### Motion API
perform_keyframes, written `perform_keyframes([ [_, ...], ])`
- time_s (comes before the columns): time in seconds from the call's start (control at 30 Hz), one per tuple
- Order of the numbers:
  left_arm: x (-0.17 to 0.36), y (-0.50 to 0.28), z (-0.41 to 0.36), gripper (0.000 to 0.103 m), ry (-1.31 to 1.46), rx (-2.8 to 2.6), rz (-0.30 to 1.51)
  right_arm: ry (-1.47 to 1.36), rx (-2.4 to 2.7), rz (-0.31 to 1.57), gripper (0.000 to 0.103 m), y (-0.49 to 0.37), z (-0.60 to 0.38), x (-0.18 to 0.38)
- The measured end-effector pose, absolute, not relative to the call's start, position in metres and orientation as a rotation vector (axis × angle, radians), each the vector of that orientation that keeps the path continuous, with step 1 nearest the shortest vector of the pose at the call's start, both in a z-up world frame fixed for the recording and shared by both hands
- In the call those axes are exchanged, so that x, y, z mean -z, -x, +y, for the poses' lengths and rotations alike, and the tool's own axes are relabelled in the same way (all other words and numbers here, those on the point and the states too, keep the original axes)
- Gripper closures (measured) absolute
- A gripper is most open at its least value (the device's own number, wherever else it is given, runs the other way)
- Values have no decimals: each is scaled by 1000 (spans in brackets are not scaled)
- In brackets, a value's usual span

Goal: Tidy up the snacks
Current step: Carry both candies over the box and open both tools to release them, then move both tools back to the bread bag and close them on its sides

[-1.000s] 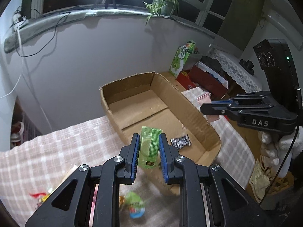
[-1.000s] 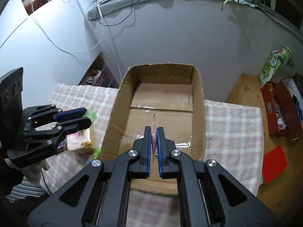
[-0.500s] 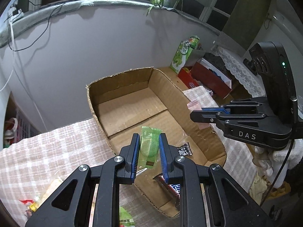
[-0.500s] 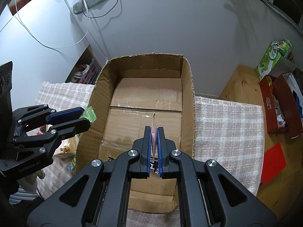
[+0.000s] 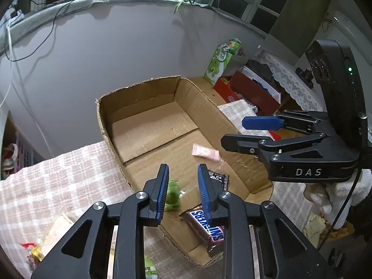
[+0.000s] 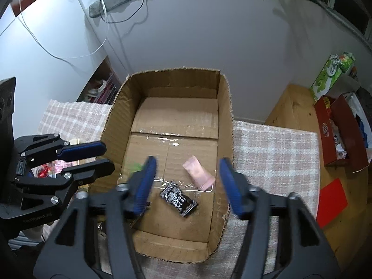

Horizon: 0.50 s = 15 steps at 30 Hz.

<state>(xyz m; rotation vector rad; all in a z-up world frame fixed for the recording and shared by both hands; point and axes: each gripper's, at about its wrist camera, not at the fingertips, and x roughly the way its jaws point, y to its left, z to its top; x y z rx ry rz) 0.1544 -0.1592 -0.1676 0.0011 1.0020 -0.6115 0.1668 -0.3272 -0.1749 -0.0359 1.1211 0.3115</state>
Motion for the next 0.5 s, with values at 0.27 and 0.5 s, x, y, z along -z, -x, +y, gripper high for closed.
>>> perform_keyframes([
  [0.27,162,-145,-146,79,24,575,988,47,-327,1117,42,-158,-319,170],
  [0.5,154,-124,-115,79,105,543,986,23,-373,1109,41,-140,-304,164],
])
